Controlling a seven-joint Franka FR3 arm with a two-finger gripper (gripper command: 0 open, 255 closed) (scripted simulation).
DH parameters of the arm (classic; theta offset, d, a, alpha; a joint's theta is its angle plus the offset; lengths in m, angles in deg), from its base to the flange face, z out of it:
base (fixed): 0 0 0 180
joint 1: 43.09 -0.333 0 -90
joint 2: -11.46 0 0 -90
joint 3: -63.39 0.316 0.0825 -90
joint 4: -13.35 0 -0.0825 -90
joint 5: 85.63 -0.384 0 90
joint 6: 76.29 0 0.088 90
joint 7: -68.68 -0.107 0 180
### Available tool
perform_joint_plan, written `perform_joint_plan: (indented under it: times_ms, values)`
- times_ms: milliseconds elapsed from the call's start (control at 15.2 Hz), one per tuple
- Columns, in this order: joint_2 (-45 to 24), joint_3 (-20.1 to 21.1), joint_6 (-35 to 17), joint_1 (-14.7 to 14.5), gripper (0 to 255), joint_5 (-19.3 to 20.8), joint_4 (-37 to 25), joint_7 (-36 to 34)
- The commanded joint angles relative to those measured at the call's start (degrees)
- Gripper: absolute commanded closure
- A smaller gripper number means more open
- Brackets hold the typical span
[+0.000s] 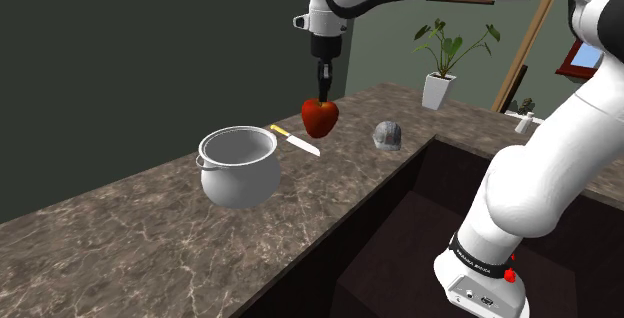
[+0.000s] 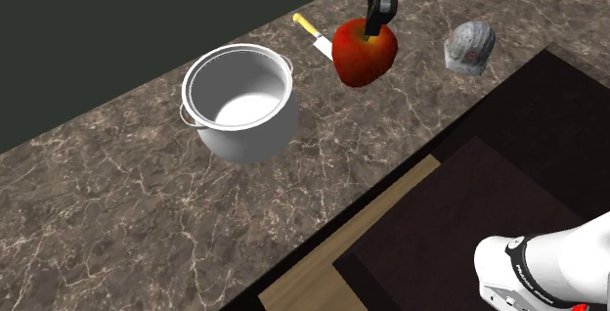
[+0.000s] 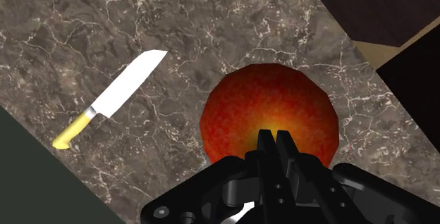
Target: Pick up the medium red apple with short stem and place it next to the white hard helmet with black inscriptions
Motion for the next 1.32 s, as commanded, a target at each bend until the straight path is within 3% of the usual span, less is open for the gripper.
perform_joint_plan:
  times_ms: [0, 660, 1254]
  values:
    - [-1.51, -1.78, -0.33, 1.17, 255, 0.54, -1.38, 2.82]
    - [-10.81, -9.28, -0.71, 6.60, 255, 1.28, -11.28, 15.53]
    - [-23.74, -14.46, 1.50, 12.14, 255, -0.94, -27.08, 26.62]
